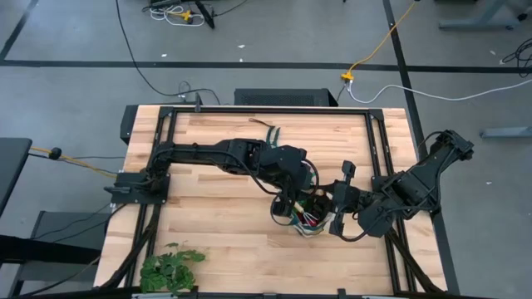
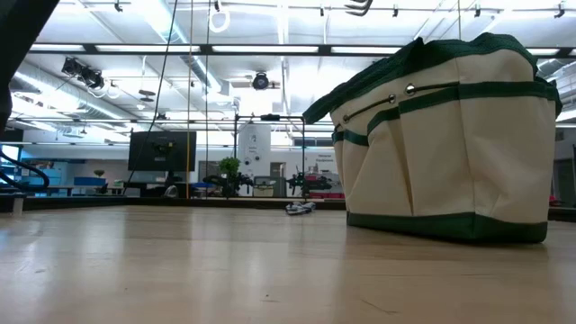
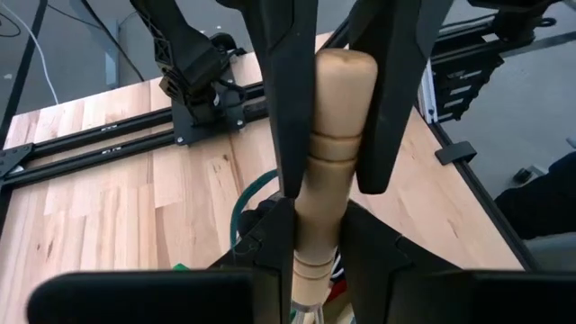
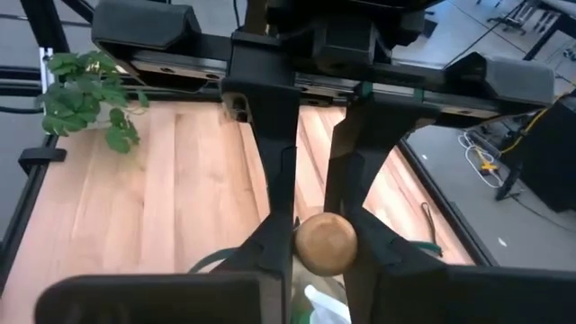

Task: Pick & Place Garden tools in Gardening bag
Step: Put the brown hand rake into the green gardening bag

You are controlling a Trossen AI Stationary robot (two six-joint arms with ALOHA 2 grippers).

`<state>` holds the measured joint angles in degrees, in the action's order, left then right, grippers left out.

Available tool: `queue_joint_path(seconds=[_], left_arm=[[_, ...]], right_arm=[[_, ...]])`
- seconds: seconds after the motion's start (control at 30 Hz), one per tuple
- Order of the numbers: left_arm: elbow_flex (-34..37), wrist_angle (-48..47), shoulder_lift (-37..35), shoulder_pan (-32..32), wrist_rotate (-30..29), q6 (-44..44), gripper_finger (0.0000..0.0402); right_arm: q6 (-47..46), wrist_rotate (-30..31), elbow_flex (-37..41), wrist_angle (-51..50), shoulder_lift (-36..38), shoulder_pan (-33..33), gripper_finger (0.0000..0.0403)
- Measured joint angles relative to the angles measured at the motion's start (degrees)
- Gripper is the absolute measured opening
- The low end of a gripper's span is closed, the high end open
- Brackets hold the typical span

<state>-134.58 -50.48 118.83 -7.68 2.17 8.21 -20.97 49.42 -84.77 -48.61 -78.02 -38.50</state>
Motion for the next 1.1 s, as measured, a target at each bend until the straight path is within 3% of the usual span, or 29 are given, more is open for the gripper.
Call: queue_joint_path(seconds=[0.27, 0.5, 0.63, 0.97, 1.1], left_arm=[[0.02, 0.11, 0.00, -0.01, -0.39, -0.39, 0.0074], [0.00, -1.49, -0.48, 0.13, -3.01, -2.62, 0.0163], [-0.02, -4.83, -1.55, 0.13, -5.12, -3.46, 0.0189], [-0.07, -9.04, -6.91, 0.09, -7.79, -4.79, 0.0184], [-0.07, -9.96, -8.88, -0.05, -7.62, -5.88, 0.0178]], right_arm=[[0.35, -0.80, 0.02, -0.34, 0.00, 0.00, 0.0054], [0.51, -0.94, 0.28, -2.61, -0.17, 0.00, 0.0054], [-1.85, -2.23, 0.28, -4.61, -0.17, -0.04, 0.0054], [-4.09, 0.67, 0.37, -4.78, -0.17, -0.57, 0.0054], [-4.42, 2.61, 4.23, -1.19, -0.10, -0.66, 0.0054]])
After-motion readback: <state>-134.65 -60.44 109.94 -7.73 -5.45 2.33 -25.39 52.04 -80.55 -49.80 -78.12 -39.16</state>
